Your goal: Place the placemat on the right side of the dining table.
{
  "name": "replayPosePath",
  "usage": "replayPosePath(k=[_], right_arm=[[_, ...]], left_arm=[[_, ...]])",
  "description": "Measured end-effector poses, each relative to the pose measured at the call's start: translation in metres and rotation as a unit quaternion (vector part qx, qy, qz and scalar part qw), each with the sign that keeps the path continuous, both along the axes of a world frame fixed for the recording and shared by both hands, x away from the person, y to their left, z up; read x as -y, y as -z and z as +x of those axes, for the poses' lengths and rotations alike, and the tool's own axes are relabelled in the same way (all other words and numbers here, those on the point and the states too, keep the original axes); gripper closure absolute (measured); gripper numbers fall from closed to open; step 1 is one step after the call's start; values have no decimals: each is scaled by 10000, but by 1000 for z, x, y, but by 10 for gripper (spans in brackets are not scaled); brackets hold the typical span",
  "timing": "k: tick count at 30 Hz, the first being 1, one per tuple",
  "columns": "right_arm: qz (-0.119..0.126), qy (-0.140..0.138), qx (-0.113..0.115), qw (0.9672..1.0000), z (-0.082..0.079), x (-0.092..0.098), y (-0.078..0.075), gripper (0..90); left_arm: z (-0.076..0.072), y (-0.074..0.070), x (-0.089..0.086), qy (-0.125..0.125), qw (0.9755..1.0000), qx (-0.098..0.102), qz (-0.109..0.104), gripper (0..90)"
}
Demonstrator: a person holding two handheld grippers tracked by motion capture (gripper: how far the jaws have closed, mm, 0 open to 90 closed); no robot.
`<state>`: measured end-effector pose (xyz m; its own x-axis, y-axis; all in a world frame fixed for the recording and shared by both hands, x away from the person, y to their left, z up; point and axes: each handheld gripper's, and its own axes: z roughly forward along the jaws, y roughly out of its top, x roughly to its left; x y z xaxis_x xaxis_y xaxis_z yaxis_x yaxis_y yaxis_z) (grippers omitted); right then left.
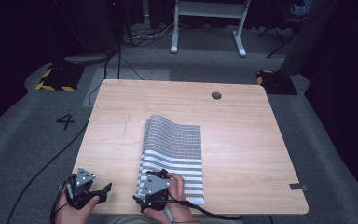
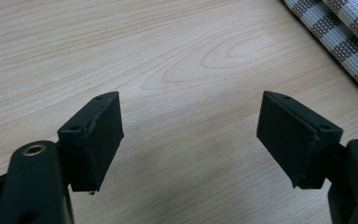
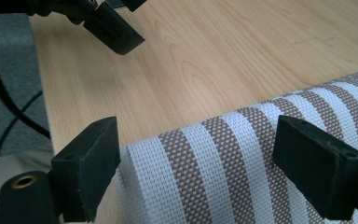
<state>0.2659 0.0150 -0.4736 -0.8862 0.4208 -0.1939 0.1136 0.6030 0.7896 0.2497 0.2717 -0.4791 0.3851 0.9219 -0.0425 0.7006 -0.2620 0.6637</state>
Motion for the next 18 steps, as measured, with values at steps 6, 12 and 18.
replayPosePath(k=[6,12,18], right_arm=[[-72,106,227,9997,-4,-5,4,178],[-54,-51,4,10000,-5,-1,5,397],[17,-310,-346,9989,-1,6,3,695]], left_arm=[[0,0,1,8,10000,-18,-4,228],[1,0,0,-8,10000,17,-14,228],[1,0,0,-4,10000,22,-39,228]])
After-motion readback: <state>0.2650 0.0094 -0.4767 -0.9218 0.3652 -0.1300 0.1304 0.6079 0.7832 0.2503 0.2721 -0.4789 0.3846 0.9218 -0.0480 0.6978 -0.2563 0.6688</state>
